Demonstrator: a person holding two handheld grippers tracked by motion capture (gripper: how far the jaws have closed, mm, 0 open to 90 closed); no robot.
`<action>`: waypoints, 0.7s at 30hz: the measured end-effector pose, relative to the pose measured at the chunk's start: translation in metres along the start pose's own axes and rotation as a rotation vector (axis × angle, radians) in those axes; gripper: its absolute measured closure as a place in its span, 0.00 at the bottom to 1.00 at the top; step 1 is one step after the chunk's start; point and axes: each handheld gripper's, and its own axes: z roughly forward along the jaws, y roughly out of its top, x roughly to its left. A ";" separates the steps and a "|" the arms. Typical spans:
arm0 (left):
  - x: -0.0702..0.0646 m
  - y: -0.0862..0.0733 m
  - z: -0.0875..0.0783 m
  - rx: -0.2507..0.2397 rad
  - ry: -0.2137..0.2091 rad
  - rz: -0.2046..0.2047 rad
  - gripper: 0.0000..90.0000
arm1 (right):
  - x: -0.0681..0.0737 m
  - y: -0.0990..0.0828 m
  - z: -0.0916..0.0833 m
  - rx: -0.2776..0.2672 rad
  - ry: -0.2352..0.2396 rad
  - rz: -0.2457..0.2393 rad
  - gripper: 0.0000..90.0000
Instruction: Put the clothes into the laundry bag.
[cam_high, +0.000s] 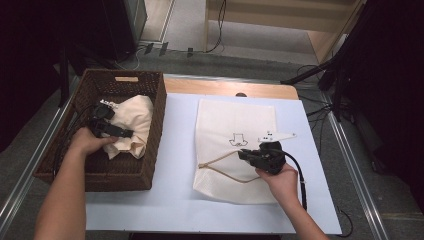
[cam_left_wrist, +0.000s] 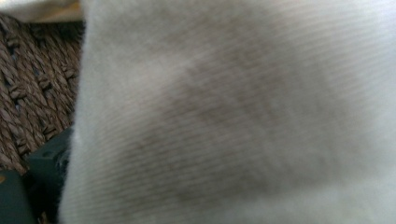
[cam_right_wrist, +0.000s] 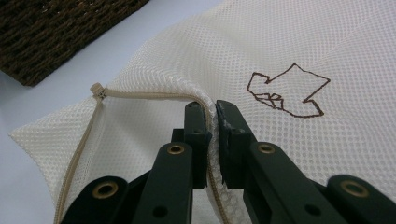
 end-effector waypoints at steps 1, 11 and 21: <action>0.000 -0.001 0.001 -0.003 0.006 0.004 0.00 | 0.000 0.000 0.000 0.002 -0.001 0.001 0.93; -0.012 -0.004 -0.003 -0.010 0.078 -0.044 0.12 | -0.001 0.000 0.001 0.000 0.005 0.010 0.94; -0.031 0.003 -0.010 0.038 0.017 -0.035 0.66 | -0.002 0.000 0.001 0.003 0.000 0.013 0.94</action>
